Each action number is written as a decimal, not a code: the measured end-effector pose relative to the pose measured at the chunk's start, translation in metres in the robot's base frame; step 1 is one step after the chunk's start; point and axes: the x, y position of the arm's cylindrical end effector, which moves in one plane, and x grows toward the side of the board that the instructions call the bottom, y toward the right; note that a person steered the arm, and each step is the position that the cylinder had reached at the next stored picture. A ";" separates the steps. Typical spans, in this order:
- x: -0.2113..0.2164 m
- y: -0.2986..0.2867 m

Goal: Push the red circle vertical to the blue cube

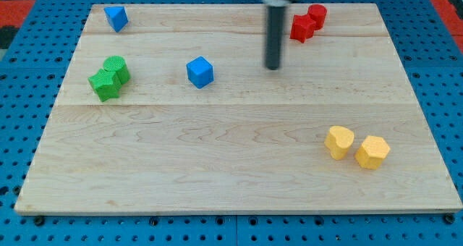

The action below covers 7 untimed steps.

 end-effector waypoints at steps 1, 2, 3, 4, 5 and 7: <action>-0.047 0.078; -0.090 0.103; -0.114 0.103; -0.131 0.103; -0.133 0.103; -0.134 0.052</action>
